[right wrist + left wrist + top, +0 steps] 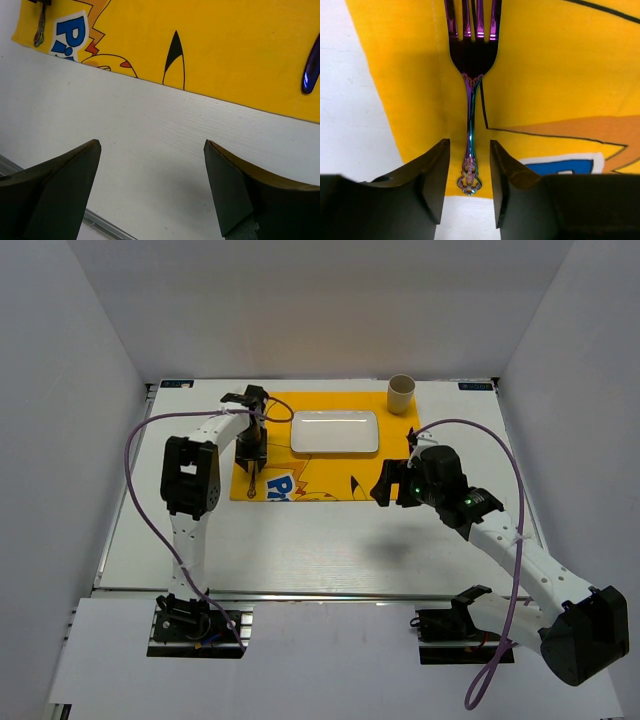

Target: Set the dinner table for one person

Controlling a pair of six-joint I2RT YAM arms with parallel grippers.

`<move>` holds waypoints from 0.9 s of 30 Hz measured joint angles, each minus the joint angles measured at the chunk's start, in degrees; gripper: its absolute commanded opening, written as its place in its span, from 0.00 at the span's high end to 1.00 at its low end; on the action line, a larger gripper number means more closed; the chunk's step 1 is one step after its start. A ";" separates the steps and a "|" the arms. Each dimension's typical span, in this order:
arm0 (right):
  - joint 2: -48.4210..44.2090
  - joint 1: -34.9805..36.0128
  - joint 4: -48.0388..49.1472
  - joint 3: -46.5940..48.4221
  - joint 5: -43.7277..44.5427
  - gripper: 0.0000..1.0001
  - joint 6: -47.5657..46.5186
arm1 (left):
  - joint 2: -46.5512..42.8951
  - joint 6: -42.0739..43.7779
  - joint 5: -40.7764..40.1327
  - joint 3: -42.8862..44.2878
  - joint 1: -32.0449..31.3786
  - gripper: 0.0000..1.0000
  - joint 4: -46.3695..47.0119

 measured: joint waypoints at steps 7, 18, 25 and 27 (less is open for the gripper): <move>-0.55 0.02 -5.62 2.99 3.58 0.11 -0.72 | -8.04 -1.18 -0.57 -3.65 -0.02 0.02 1.22; -5.25 0.07 -24.83 19.67 17.57 0.11 -1.55 | -42.21 -4.48 -8.28 -17.46 0.44 0.02 5.09; -5.44 0.11 -34.32 28.11 23.52 0.11 -1.95 | -63.21 -7.06 -11.41 -32.15 0.61 0.02 6.32; -5.64 0.11 -36.72 28.74 24.63 0.11 -2.19 | -67.67 -7.74 -10.95 -35.01 0.59 0.02 5.20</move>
